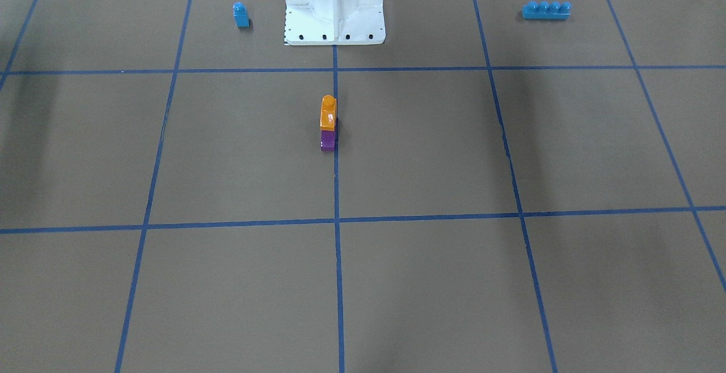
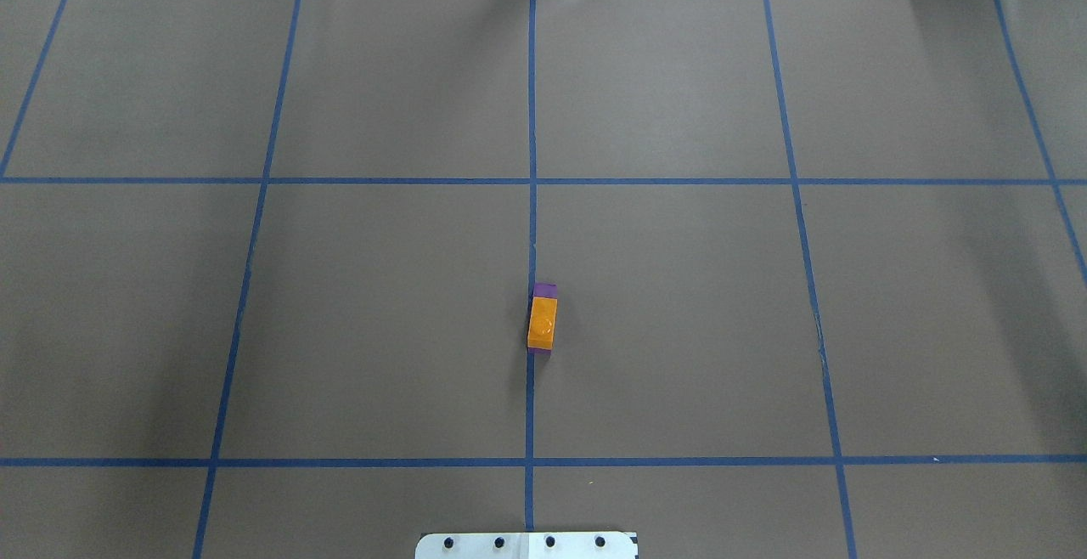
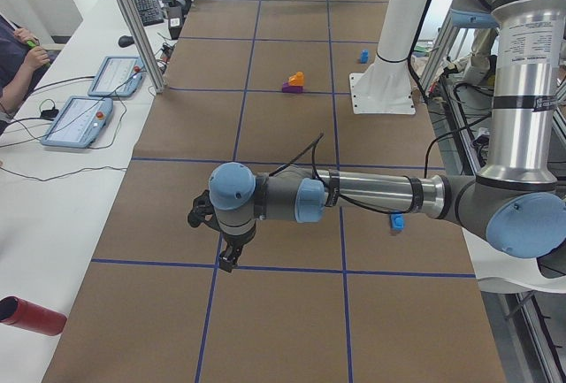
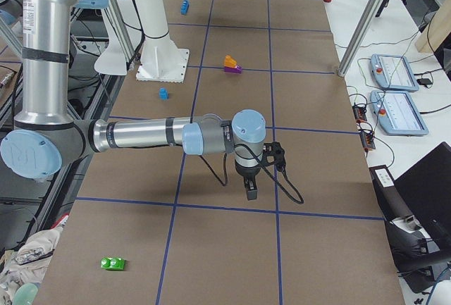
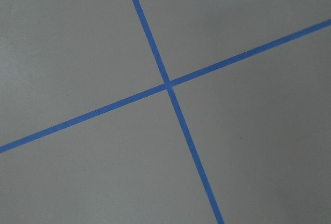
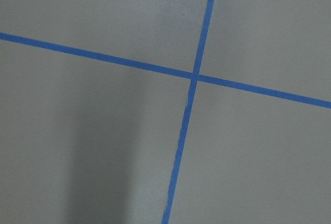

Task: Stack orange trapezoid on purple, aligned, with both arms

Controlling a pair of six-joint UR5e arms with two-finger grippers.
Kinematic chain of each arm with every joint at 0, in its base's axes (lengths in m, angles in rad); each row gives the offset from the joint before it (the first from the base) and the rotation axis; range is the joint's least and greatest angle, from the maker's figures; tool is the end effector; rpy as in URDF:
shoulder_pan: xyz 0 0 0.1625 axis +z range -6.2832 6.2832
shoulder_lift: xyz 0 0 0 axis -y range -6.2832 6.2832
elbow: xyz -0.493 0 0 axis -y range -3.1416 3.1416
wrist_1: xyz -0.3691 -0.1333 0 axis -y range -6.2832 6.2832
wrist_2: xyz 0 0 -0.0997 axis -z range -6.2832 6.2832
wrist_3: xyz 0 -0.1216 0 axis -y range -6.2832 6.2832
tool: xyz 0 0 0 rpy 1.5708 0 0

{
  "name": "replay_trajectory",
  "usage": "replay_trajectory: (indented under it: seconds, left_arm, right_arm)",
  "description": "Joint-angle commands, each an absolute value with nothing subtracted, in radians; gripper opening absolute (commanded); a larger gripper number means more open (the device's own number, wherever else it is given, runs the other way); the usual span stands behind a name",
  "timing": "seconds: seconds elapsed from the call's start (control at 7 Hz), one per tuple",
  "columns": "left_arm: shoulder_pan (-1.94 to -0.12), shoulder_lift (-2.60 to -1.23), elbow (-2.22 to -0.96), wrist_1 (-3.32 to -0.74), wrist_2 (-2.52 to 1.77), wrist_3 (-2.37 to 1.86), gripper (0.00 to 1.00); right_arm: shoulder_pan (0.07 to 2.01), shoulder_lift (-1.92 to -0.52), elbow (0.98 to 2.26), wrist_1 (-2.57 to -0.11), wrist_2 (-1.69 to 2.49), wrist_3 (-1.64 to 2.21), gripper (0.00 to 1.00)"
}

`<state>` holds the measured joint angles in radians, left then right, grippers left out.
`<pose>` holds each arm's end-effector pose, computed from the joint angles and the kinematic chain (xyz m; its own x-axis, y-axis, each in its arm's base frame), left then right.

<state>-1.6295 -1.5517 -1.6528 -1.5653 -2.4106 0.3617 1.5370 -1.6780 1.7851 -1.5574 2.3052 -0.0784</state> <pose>-0.0699 -0.4598 0.7075 0.6464 0.3559 -0.6749 -0.1819 0.9309 0.3167 0.0375 -0.4256 0.6908 0.7342 -0.1830 0.6538 0.0913 0.9809 0.1719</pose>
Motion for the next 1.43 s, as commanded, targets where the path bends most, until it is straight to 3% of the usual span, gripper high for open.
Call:
replay_trajectory:
  seconds: [0.0,1.29]
  left_arm:
    - [-1.629,-1.549,-1.646,-1.572,-2.411,0.359,1.00]
    - [-1.631,-1.522,-1.669,-1.572,-2.411,0.359,1.00]
  right_arm:
    - [1.537,-1.680,1.779,-1.559,2.306,-0.078,1.00]
    - [1.534,-1.664,1.790,-1.557,2.332,-0.080,1.00]
